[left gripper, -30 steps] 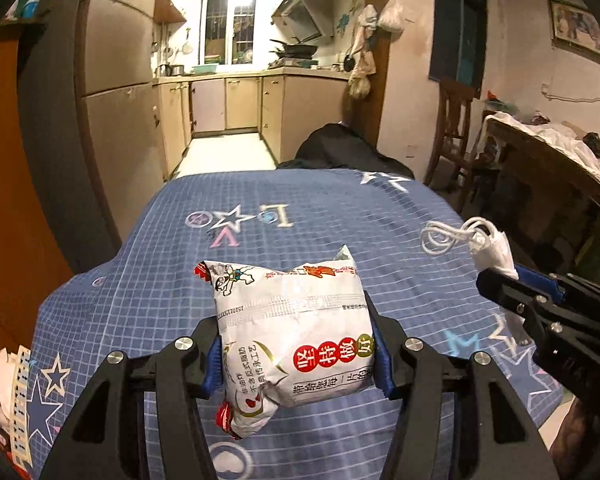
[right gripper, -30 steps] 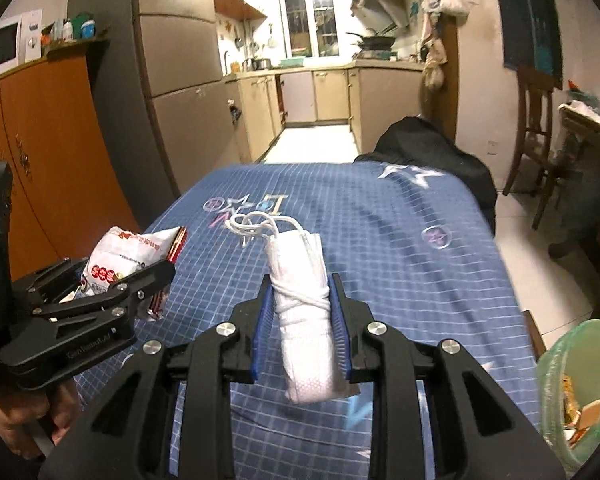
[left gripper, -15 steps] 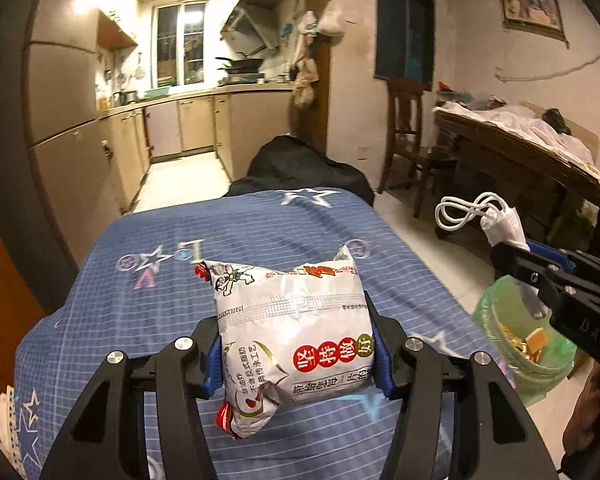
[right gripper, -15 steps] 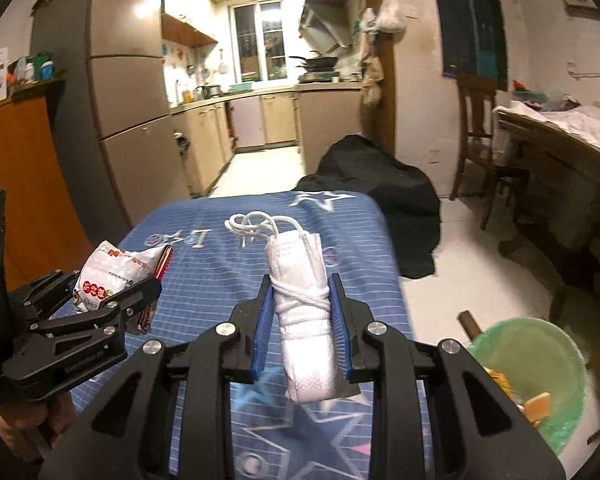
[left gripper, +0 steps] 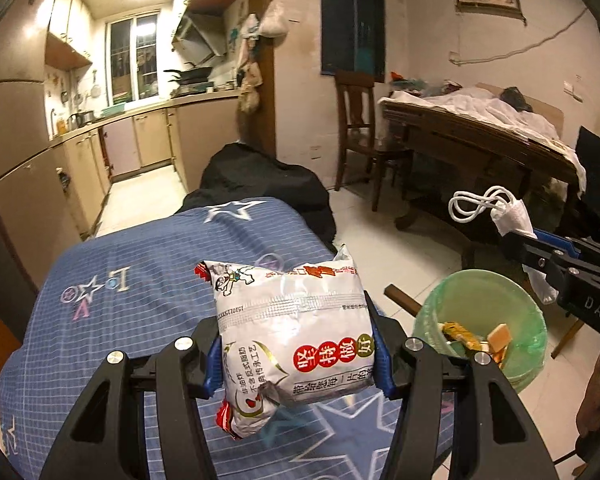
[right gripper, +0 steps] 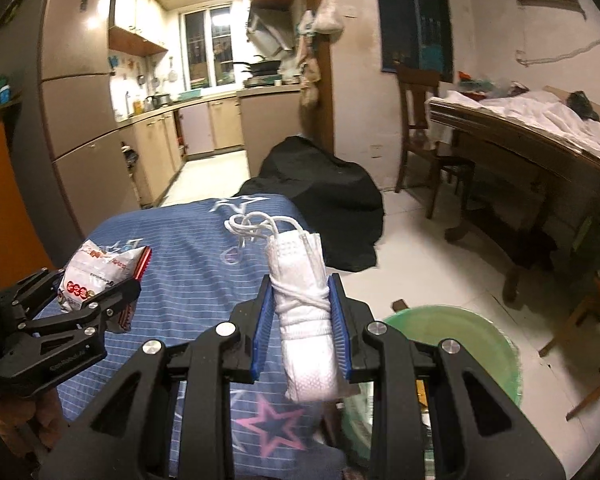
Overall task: Collect trash
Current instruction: 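Carry the white snack bag and white mask over the green bin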
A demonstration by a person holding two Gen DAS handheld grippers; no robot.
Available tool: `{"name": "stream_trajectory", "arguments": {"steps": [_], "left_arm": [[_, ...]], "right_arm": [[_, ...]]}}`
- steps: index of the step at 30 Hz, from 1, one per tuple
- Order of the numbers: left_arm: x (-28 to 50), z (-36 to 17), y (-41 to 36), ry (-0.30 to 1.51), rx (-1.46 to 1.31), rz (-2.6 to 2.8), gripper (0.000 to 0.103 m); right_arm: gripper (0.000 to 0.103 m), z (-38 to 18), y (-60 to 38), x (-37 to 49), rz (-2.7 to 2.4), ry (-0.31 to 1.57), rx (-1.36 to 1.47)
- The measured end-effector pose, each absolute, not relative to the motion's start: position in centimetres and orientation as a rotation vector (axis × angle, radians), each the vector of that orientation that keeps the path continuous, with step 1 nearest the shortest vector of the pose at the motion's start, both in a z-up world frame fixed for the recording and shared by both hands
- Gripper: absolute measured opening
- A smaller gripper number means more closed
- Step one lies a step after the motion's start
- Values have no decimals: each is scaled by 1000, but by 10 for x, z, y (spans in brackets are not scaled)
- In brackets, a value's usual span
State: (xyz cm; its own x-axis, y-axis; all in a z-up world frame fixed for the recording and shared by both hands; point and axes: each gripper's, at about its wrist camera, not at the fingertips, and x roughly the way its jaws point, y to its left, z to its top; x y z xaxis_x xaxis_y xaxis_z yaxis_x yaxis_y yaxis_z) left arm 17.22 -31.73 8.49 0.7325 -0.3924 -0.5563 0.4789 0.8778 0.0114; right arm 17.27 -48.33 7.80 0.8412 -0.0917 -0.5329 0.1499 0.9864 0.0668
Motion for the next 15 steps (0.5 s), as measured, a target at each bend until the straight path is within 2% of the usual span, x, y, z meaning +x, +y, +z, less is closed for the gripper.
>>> {"name": "stream_trajectory", "arguments": {"steps": [15], "left_arm": [[168,72,-411,602,241,-618,58]], "right_arm": [[26,64,-572,145,-260,610,194]]}}
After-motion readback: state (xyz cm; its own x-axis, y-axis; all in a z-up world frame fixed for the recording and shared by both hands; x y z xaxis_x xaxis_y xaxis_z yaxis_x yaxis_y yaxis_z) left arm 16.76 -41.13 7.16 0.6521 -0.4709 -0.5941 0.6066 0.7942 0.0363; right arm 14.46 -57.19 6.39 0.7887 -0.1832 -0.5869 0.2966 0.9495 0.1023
